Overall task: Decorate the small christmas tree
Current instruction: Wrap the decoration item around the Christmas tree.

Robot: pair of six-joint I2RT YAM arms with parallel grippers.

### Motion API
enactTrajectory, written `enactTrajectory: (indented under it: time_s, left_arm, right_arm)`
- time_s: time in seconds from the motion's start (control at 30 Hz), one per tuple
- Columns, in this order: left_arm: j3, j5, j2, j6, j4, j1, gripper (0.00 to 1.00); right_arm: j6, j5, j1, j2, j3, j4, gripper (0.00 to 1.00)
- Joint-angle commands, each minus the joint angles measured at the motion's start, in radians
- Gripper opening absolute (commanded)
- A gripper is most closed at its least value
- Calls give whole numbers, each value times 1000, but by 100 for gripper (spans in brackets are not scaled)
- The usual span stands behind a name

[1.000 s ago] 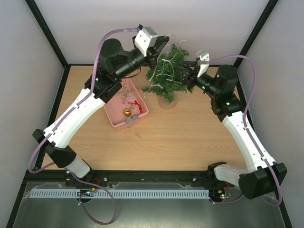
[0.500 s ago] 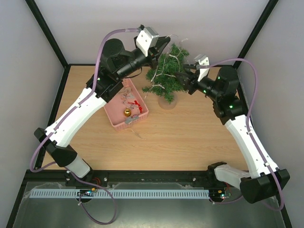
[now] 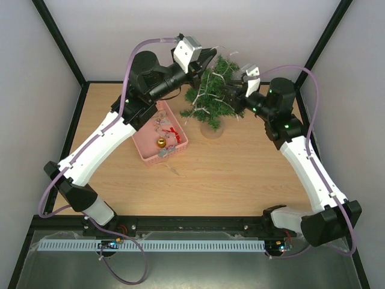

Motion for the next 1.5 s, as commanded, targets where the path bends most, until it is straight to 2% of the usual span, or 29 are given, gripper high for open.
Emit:
enactTrajectory:
  time_s: [0.0, 0.07, 0.1, 0.2, 0.27, 0.43, 0.67, 0.8, 0.97, 1.2, 1.37, 1.43, 1.47]
  left_arm:
    - [-10, 12, -31, -10, 52, 1, 2]
    - [-12, 1, -32, -1, 50, 1, 2]
    - [-11, -5, -31, 5, 47, 1, 2]
    - [-9, -25, -26, 1, 44, 6, 2]
    - [-1, -31, -22, -15, 40, 15, 2]
    - [9, -43, -23, -44, 28, 48, 2]
    - [-8, -16, -26, -84, 26, 117, 2]
    - [-24, -11, -38, -92, 17, 149, 2]
    - [-42, -9, -57, -121, -25, 209, 2]
    - [-94, 95, -79, -238, -75, 344, 2]
    - [-146, 159, -118, -270, -128, 418, 2]
    - [-167, 170, -135, -286, -139, 442, 2]
    - [-176, 177, -141, -292, -146, 450, 2]
  right_arm:
    - [11, 71, 4, 5, 52, 38, 17]
    - [9, 157, 5, -23, 62, 38, 3]
    - [17, 211, 4, -33, 71, 40, 2]
    - [21, 389, 4, -44, 113, 44, 2]
    - [5, 452, 4, -24, 155, 41, 2]
    - [-28, 491, 4, 78, 301, 41, 2]
    - [-39, 524, 4, 249, 497, 184, 2]
    - [-33, 483, 4, 372, 645, 166, 2]
    - [28, 389, 4, 473, 733, 180, 2]
    - [175, 232, 8, 610, 850, 180, 2]
    - [178, 208, 33, 678, 904, 97, 2]
    - [187, 208, 34, 686, 917, 71, 8]
    - [189, 212, 34, 687, 921, 58, 14]
